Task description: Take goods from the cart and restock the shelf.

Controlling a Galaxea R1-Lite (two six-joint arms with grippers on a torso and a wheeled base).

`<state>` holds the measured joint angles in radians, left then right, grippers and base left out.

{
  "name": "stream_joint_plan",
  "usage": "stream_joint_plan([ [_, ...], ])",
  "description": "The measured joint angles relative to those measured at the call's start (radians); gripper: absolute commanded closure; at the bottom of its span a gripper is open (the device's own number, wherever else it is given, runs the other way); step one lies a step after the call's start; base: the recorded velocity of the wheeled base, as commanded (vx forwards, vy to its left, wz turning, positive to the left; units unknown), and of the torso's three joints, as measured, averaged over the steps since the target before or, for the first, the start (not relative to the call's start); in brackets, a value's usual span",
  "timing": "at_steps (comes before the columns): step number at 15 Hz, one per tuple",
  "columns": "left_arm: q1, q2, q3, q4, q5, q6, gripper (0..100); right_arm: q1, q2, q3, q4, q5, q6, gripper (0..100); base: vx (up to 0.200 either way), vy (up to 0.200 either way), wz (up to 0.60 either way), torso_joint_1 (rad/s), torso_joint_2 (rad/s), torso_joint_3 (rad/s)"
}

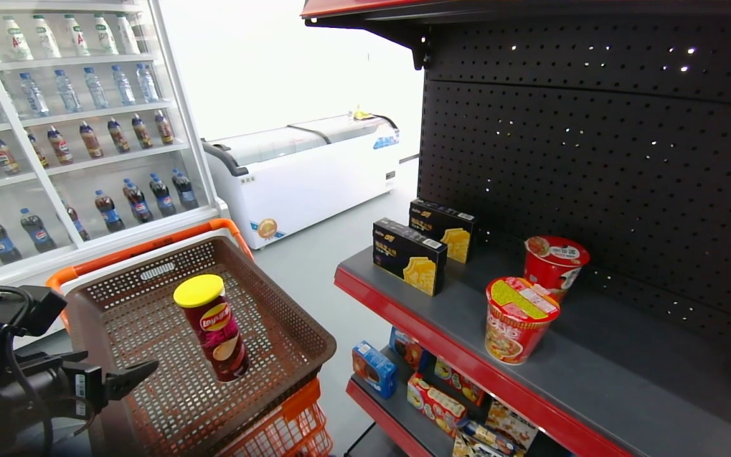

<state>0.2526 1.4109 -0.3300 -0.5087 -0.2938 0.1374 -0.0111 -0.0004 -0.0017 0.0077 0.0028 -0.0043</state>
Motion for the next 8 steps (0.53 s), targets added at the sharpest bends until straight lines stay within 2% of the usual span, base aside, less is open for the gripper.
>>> stream_joint_plan([
  [2,-0.003,0.037,-0.016,-0.007,-0.025,0.005,0,0.0,0.0,0.0,0.0,0.0,0.0,0,0.0,0.0,0.0,0.0,0.0,0.0],
  [6,-0.001,0.135,-0.091,-0.013,-0.02,0.011,0,0.0,0.0,0.0,0.0,0.0,0.0,0,0.0,0.0,0.0,0.0,0.0,0.0],
  [8,-0.003,0.191,-0.118,-0.061,-0.02,0.044,0,0.001,0.0,0.0,0.0,0.0,0.0,0,0.0,0.0,0.0,0.0,0.0,0.0],
])
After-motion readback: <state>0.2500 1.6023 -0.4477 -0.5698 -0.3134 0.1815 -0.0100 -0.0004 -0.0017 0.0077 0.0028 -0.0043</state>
